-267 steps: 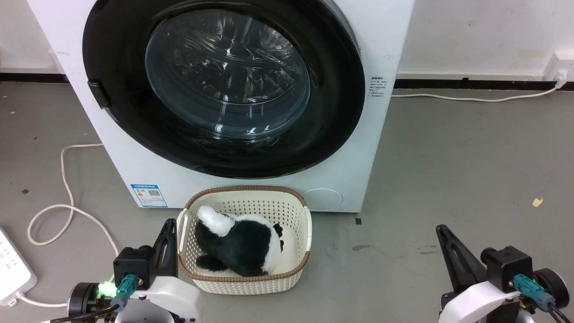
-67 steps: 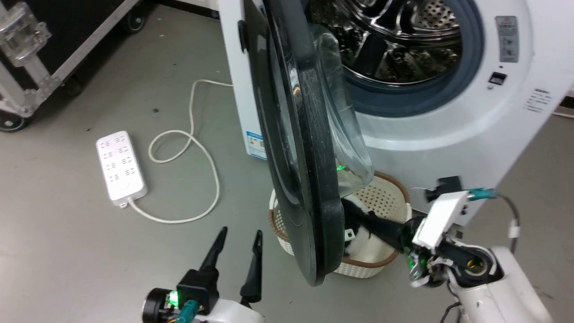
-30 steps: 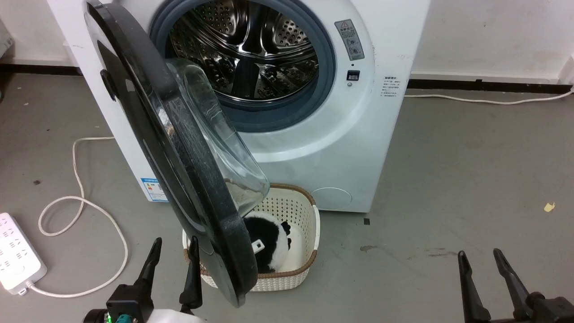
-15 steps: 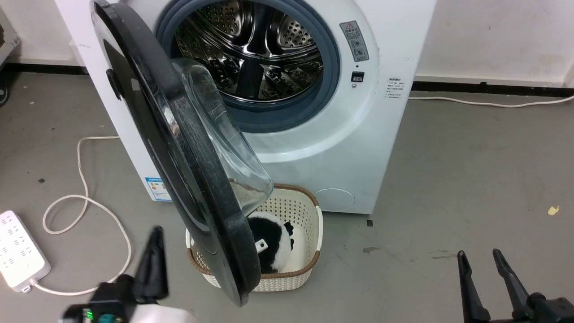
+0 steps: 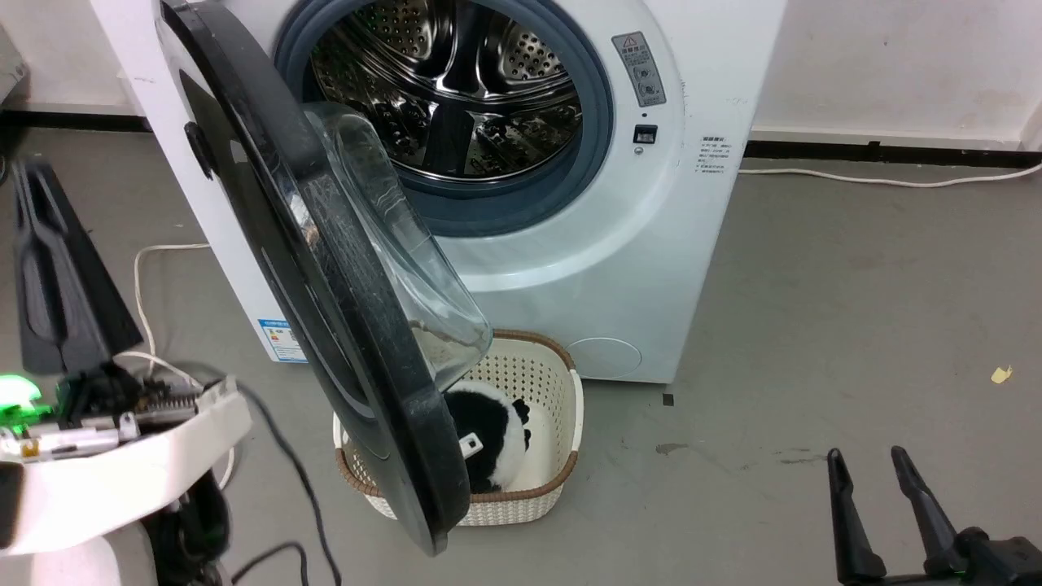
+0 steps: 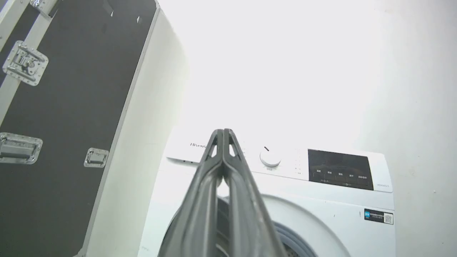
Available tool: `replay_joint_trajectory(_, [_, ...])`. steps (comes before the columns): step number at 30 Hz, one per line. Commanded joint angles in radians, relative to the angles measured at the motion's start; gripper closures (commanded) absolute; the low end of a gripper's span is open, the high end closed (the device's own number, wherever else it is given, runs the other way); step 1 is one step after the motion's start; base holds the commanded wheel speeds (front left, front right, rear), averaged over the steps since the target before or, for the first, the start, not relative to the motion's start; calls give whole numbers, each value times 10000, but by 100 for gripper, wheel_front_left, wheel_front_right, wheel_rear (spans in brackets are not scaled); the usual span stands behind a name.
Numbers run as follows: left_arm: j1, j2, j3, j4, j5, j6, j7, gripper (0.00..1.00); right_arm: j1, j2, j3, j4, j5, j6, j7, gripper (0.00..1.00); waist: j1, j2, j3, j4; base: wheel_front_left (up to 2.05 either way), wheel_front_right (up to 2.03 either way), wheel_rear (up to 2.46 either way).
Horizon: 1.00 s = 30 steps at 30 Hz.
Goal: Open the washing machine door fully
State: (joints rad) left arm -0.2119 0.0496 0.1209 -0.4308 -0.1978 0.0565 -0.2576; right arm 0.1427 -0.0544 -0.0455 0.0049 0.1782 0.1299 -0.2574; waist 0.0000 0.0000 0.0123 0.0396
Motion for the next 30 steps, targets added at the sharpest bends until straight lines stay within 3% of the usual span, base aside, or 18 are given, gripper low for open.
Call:
replay_joint_trajectory(1, [-210, 20, -102, -150, 210, -90, -42, 100, -69, 41, 48, 22, 53, 8, -43, 0, 0, 0, -4, -33, 0, 0, 0])
replay_joint_trajectory(7, [-260, 57, -1277, -448, 924, -358, 508, 100, -87, 41, 71, 85, 165, 8, -43, 0, 0, 0, -41, -140, 0, 0, 0])
replay_joint_trajectory(12, [201, 35, -3105, -568, 1415, -562, 1201, 100, -61, 41, 19, 102, 248, 8, -43, 0, 0, 0, 19, -98, 0, 0, 0])
replay_joint_trajectory(19, [1216, 16, -5266, 689, 1291, -622, 1918, 100, -125, 41, -17, 153, 328, 8, -43, 0, 0, 0, 149, -34, 0, 0, 0])
replay_joint_trajectory(22, [1700, 12, -5639, 1681, 792, -350, 2080, 100, -149, 41, -20, 171, 348, 8, -43, 0, 0, 0, 190, -11, 0, 0, 0])
replay_joint_trajectory(30, [1865, 9, -5534, 4160, 97, 53, 1814, 100, -210, 41, 15, 233, 375, 8, -43, 0, 0, 0, 259, 77, 0, 0, 0])
